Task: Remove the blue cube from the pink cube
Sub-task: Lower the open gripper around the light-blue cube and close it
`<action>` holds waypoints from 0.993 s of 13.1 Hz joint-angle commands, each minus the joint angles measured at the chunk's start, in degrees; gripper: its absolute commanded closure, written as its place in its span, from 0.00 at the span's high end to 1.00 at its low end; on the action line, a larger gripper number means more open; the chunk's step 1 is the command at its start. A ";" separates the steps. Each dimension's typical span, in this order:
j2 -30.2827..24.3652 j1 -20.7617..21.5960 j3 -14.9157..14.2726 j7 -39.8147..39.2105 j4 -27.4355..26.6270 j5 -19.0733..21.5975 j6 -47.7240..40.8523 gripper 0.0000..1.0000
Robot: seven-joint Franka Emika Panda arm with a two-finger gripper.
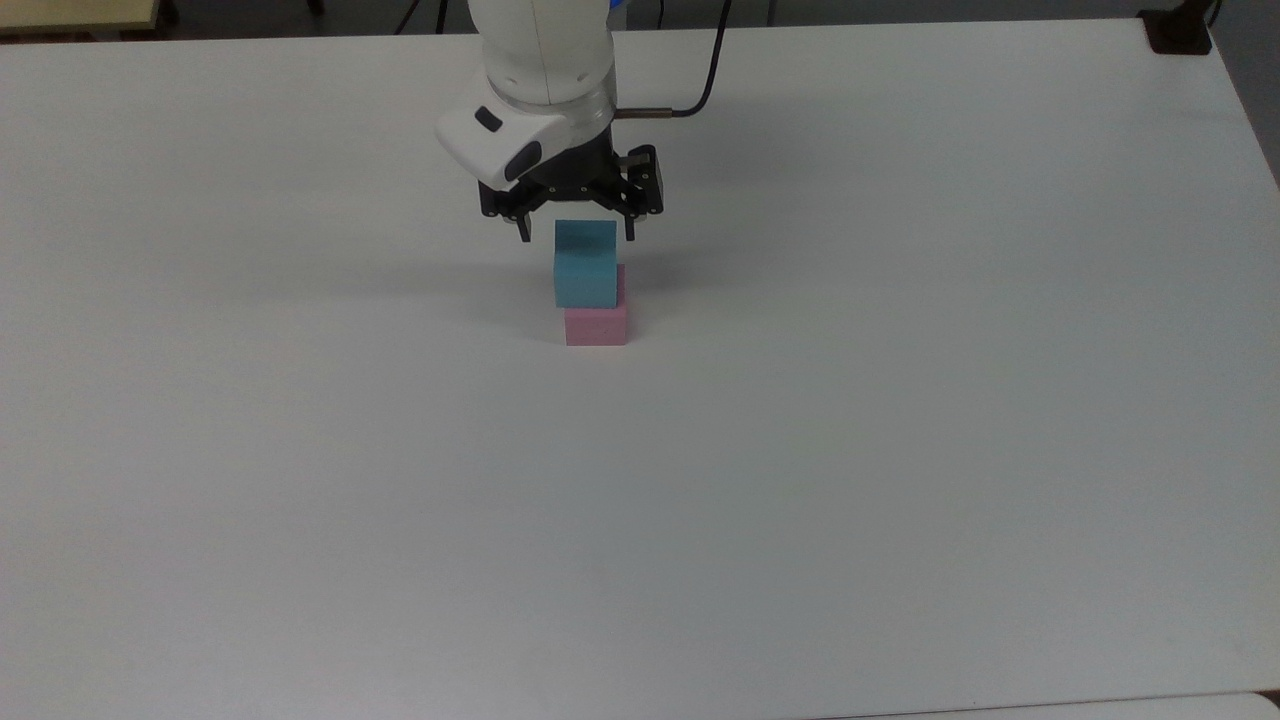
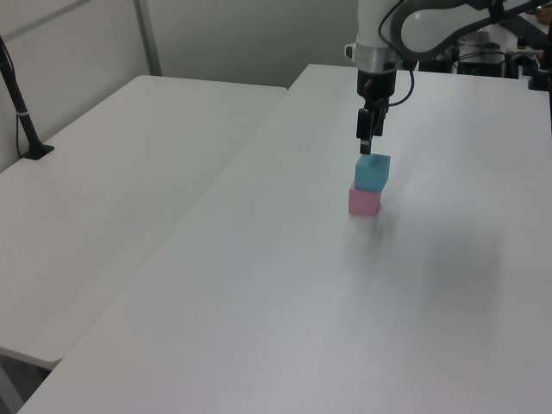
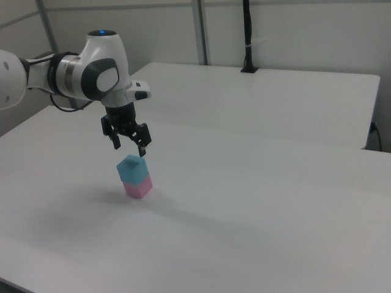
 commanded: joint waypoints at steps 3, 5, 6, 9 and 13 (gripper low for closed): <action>1.59 1.67 -0.25 1.28 -0.62 -0.07 1.96 1.00; 1.68 1.67 -0.25 1.37 -0.70 -1.99 1.96 1.00; 1.59 1.67 -0.25 1.37 -0.70 -2.44 1.96 1.00; 1.85 1.58 -0.25 1.37 -0.70 -2.62 1.96 1.00; 3.08 1.67 -0.25 1.54 -0.79 -4.28 2.05 1.00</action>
